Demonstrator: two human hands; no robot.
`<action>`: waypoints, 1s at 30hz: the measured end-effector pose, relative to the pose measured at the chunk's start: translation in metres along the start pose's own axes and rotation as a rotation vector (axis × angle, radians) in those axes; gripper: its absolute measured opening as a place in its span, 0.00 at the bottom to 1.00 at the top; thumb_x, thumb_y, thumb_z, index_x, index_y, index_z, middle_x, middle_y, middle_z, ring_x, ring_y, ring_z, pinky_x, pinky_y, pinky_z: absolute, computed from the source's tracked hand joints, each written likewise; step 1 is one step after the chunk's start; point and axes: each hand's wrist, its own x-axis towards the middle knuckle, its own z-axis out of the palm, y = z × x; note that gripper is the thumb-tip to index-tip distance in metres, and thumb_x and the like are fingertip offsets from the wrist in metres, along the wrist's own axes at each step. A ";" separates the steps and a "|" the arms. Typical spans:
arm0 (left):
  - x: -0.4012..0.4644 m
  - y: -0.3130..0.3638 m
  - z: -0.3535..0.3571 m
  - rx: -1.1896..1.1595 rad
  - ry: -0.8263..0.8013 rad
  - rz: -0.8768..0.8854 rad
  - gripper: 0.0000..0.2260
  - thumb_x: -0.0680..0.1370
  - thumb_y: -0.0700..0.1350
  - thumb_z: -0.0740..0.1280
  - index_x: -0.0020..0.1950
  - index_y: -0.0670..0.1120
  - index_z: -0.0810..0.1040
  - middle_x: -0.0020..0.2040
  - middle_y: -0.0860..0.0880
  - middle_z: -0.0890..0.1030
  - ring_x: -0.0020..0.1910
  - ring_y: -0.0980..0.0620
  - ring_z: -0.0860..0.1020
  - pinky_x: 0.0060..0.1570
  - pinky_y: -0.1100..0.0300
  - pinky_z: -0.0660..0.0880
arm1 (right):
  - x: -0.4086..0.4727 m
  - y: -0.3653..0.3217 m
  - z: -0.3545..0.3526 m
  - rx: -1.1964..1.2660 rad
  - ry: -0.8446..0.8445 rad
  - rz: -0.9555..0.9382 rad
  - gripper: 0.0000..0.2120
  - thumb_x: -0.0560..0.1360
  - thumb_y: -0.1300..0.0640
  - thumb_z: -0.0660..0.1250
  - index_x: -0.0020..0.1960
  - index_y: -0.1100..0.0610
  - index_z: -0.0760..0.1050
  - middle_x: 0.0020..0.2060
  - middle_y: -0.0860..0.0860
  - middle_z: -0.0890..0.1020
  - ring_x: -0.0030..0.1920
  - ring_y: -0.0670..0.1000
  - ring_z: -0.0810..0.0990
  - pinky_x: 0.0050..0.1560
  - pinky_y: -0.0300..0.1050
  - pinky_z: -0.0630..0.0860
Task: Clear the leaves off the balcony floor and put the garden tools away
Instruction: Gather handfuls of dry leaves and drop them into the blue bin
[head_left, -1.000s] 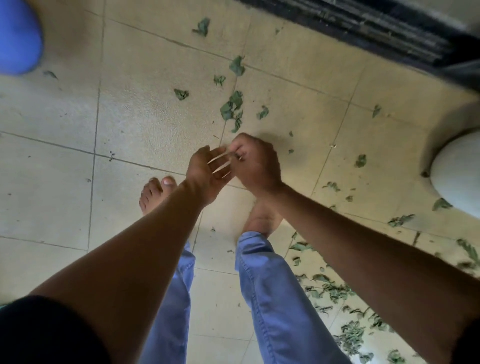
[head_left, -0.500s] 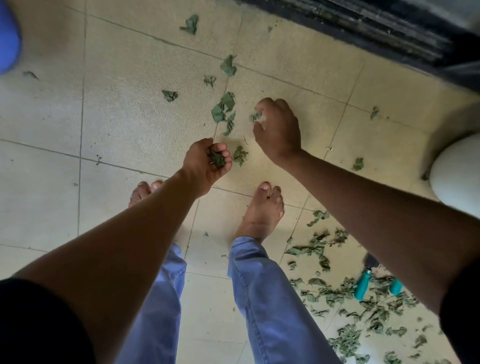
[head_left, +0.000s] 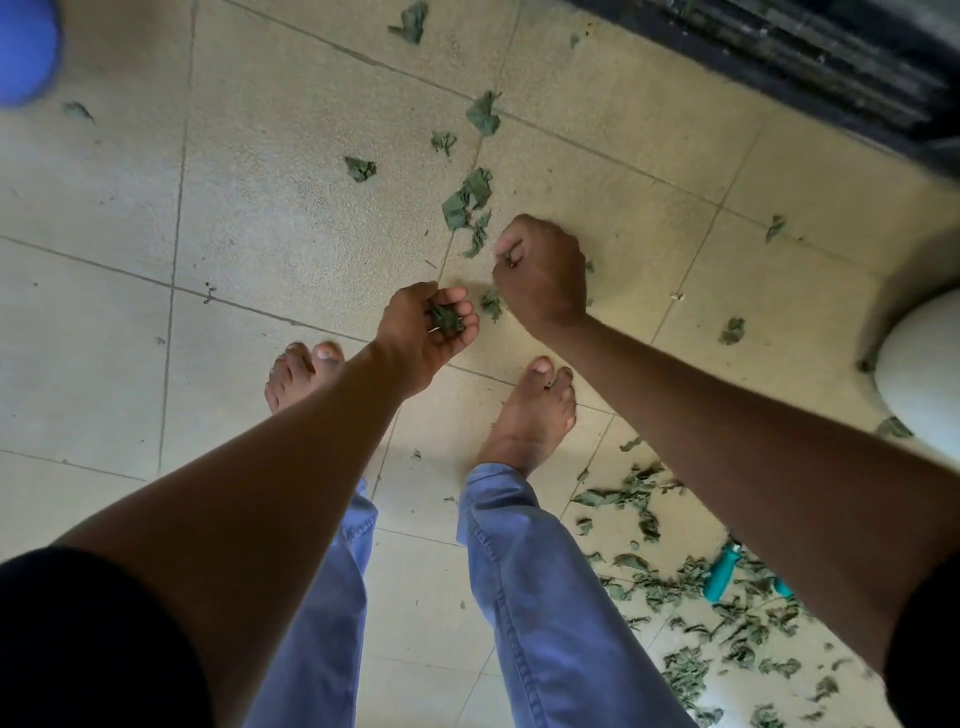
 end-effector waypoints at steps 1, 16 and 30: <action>0.000 0.000 0.001 -0.027 0.000 0.000 0.17 0.85 0.46 0.57 0.46 0.41 0.82 0.37 0.45 0.83 0.37 0.49 0.83 0.43 0.56 0.82 | -0.014 -0.008 -0.002 0.038 -0.009 -0.028 0.05 0.71 0.64 0.71 0.43 0.55 0.80 0.38 0.48 0.83 0.38 0.48 0.81 0.36 0.49 0.80; 0.009 0.001 -0.013 -0.039 0.027 -0.048 0.17 0.83 0.45 0.57 0.35 0.45 0.76 0.32 0.48 0.76 0.31 0.51 0.75 0.35 0.60 0.74 | -0.058 0.000 0.013 -0.087 -0.007 0.037 0.17 0.74 0.67 0.67 0.59 0.55 0.78 0.54 0.55 0.78 0.51 0.56 0.79 0.45 0.44 0.74; 0.005 -0.013 -0.038 0.099 0.013 -0.084 0.15 0.84 0.45 0.58 0.41 0.43 0.77 0.34 0.46 0.78 0.33 0.50 0.77 0.35 0.62 0.79 | -0.031 0.025 0.039 -0.105 -0.145 -0.040 0.09 0.70 0.72 0.64 0.42 0.59 0.76 0.40 0.54 0.79 0.42 0.55 0.77 0.41 0.52 0.77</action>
